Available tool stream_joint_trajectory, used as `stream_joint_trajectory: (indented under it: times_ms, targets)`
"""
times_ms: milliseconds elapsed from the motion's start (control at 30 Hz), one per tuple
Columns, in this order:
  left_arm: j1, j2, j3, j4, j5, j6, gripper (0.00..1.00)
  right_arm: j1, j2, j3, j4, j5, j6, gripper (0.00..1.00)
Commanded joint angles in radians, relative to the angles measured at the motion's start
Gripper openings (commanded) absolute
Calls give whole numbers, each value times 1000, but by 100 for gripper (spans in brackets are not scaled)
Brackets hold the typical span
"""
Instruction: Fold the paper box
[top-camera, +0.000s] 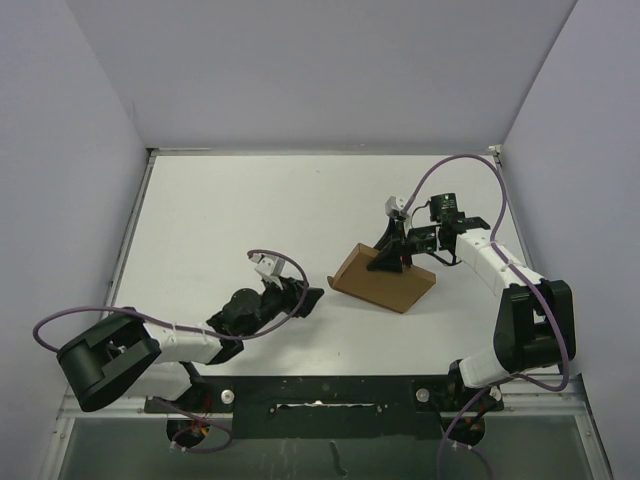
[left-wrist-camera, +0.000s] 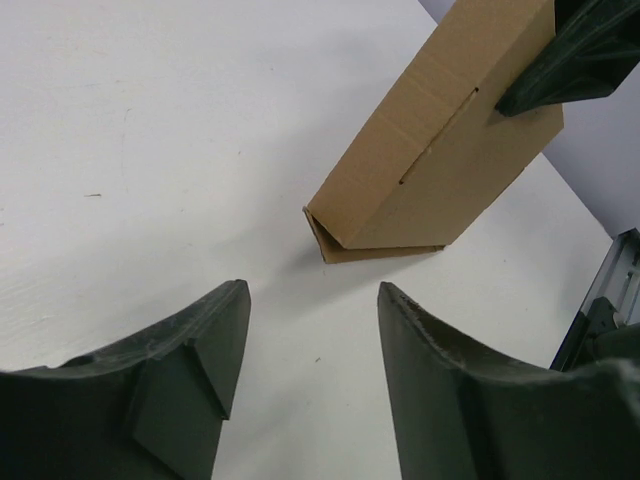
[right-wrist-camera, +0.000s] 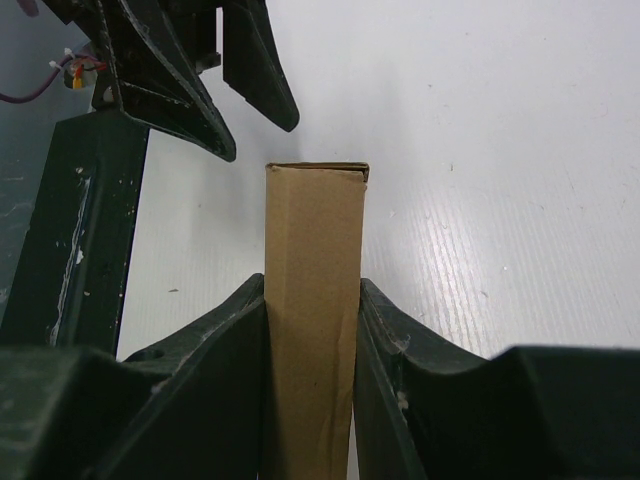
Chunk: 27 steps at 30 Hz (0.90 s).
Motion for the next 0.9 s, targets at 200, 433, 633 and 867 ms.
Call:
stream_joint_trajectory:
  times_ms: [200,433,633,867]
  targets:
    - [48,-150,-59,-4,67,15,68,-10,-21,-2,5,-43,-15,19]
    - [43,-169,-63,-22,134,39,63,-33,-40,-13,13,-54,-7,19]
    - [27,-130,-76,47,141,42,62,-45,-49,-23,27,-72,0,19]
    - [22,-40,-98,176,149,41,62,-45,-42,-24,22,-81,-8,19]
